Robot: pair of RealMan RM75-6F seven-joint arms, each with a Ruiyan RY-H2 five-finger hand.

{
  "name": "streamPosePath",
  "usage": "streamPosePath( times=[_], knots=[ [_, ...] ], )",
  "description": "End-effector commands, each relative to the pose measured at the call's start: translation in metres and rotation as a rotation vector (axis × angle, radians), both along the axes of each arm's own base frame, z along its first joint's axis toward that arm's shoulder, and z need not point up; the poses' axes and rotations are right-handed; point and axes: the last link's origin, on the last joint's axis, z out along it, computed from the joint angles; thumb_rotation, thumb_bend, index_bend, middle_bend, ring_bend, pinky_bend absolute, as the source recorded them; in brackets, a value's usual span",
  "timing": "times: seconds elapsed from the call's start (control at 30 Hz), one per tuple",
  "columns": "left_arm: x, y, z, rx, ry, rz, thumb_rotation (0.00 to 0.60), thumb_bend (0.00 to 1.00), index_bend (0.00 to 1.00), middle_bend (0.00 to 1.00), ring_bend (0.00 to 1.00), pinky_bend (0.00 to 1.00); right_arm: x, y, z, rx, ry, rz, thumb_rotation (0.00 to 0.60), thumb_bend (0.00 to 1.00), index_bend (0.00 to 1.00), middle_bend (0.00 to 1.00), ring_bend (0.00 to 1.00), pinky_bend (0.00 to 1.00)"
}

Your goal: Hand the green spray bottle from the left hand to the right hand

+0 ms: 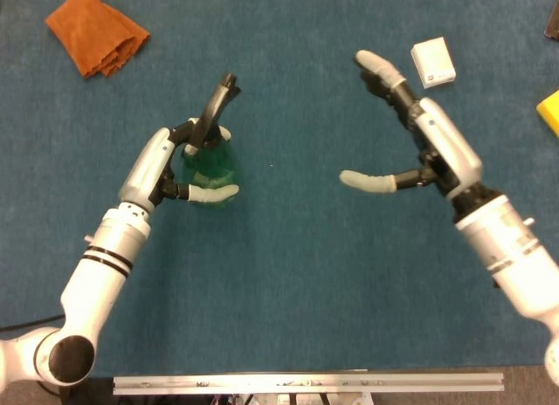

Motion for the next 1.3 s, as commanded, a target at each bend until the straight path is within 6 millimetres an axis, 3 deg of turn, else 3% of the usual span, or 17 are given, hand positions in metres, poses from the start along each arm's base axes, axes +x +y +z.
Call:
streamPosePath(
  times=[0.03, 0.33, 0.83, 1.3],
  knots=[
    [0.004, 0.004, -0.005, -0.002, 0.01, -0.003, 0.6, 0.14, 0.42, 0.44, 0.38, 0.5, 0.011, -0.003, -0.01, 0.012, -0.011, 0.0, 0.6, 0.1, 0.0, 0.05, 0.0, 0.0],
    [0.016, 0.008, -0.01, 0.012, 0.014, -0.006, 0.6, 0.14, 0.42, 0.44, 0.38, 0.5, 0.038, -0.009, -0.032, 0.025, -0.055, -0.002, 0.6, 0.15, 0.0, 0.05, 0.0, 0.0],
    [0.017, 0.012, -0.011, 0.048, 0.055, 0.024, 0.6, 0.14, 0.42, 0.44, 0.38, 0.5, 0.088, -0.019, -0.069, -0.018, -0.018, 0.01, 0.6, 0.18, 0.0, 0.05, 0.0, 0.0],
    [0.017, 0.015, -0.01, 0.056, 0.059, 0.051, 0.6, 0.14, 0.41, 0.44, 0.38, 0.51, 0.114, -0.023, -0.096, -0.079, -0.023, -0.012, 0.6, 0.27, 0.0, 0.05, 0.0, 0.0]
  ],
)
